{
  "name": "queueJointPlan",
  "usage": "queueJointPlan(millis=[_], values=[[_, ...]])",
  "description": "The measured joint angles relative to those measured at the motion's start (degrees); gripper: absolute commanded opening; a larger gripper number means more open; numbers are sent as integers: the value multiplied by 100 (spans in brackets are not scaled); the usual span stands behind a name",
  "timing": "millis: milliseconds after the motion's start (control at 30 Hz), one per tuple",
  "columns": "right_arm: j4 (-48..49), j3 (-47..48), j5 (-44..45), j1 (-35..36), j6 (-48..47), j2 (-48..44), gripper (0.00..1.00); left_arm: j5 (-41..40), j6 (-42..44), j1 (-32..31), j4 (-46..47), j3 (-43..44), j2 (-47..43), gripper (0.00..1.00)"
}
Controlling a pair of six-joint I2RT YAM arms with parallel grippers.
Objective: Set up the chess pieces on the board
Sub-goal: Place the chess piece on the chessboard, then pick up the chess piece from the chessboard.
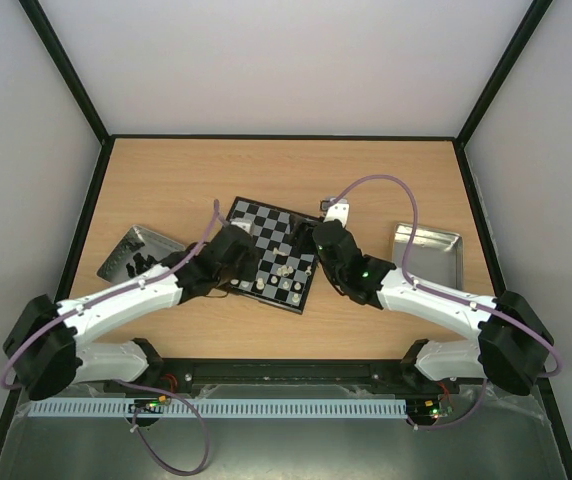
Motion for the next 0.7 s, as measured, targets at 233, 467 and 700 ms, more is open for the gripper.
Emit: queueJointPlan(millis=[233,467,700], values=[[-715,455,-542,-402,-234,50,76,-153,-52,422,-219,326,-826,51],[-2024,1775,-1554,-780,-1178,966,73,-608,-125,1270,-431,321,-1965,62],[-3169,2583,-2127,-780,-2236,1954,71,-1062,17,1528,-424,46,-3003,67]])
